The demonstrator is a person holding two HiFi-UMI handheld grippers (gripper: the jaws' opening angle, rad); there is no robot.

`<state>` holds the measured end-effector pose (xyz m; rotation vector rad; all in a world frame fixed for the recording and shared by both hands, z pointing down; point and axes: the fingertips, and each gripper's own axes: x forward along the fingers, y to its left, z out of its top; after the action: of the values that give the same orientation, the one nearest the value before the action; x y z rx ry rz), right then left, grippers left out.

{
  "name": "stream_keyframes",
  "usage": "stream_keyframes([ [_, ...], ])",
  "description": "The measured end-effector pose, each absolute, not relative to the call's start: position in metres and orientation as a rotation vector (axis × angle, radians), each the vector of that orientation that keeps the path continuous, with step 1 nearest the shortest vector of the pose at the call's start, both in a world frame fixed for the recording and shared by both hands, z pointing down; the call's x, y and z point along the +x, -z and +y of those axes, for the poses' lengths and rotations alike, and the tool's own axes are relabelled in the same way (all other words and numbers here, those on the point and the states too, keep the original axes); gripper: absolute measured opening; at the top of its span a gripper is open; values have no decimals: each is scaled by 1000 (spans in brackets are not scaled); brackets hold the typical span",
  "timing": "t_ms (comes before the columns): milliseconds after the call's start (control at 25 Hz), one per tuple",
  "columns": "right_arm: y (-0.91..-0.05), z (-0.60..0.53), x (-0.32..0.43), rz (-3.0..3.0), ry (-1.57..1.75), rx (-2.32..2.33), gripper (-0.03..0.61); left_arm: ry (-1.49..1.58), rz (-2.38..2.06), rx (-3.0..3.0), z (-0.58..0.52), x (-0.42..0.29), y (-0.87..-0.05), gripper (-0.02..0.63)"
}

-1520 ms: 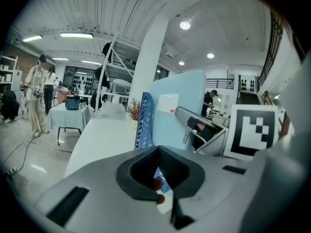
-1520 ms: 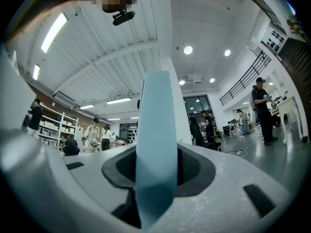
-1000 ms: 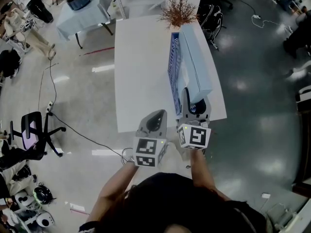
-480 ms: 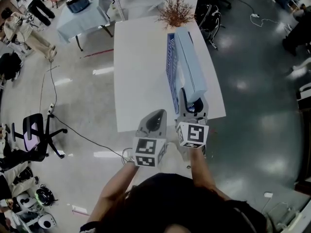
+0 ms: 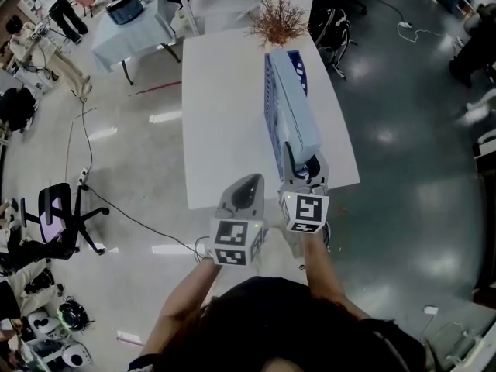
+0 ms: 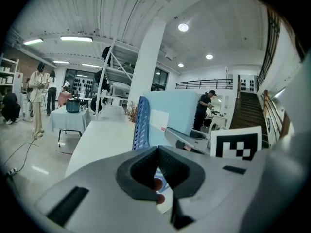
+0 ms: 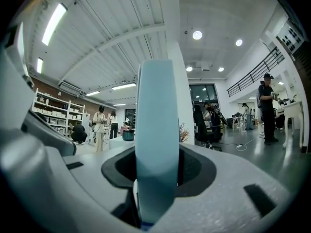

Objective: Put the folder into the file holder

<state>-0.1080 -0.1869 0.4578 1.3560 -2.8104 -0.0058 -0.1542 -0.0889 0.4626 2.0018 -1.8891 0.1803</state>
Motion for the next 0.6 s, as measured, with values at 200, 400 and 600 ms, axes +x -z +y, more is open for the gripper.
stream_keyframes([
  [200,-453,-182,-112,-2819,12,1351,156,-177,-1891,2009,-84,-154,-459,5],
  [400,-462,-180,-111,-2791,-8,1329,164,-177,-1887,2019,-81,-154,-455,5],
  [600,-456,-177,-111,-2797,-7,1323,176,-176,-1890,2030,-79,-154,-448,5],
])
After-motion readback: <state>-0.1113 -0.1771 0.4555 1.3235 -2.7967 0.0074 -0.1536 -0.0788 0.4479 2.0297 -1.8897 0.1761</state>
